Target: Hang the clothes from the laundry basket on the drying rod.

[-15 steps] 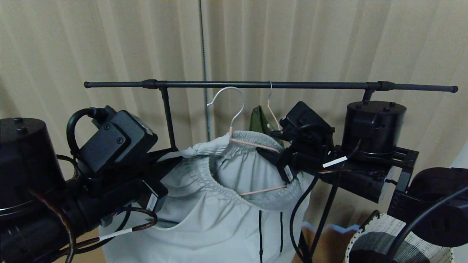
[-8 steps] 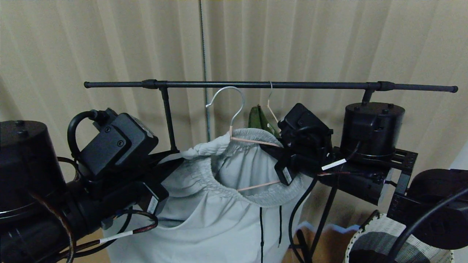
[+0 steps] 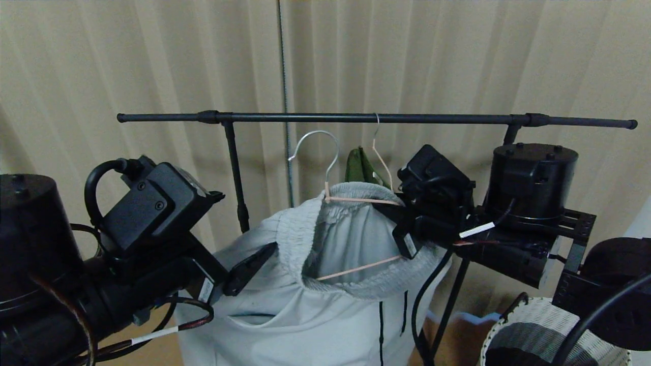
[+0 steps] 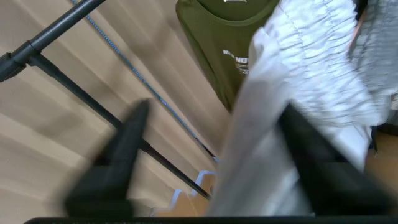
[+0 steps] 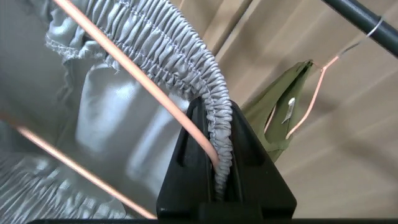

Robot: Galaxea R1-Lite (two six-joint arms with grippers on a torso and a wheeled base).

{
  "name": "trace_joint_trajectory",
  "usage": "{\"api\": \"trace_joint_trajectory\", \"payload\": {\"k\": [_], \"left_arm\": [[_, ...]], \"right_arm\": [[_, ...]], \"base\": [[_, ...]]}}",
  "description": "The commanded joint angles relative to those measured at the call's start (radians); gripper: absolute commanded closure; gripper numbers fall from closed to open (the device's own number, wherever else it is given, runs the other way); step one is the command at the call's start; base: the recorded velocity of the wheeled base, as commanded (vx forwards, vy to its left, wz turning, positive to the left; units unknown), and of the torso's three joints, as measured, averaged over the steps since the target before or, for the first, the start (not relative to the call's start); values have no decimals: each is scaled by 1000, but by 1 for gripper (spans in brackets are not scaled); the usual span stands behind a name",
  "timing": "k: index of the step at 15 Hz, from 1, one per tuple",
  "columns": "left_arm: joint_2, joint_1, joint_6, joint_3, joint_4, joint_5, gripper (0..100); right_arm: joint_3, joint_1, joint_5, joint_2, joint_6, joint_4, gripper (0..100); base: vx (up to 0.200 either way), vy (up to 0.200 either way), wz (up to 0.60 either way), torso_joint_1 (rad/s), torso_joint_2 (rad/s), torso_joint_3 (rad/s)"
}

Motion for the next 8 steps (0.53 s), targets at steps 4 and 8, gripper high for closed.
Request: {"api": "trace_joint_trajectory", "payload": {"k": [4,8], "left_arm": [[-126,8,-53,122,0,-5,0],[-136,77,-69,215,2,-5,0]], "right_arm": [[63,-143,3,-91,4,-4,100],[70,-161,5,-160,27,-2,100]], "base": [[0,0,0,0,0,0],[0,0,0,0,0,0]]}}
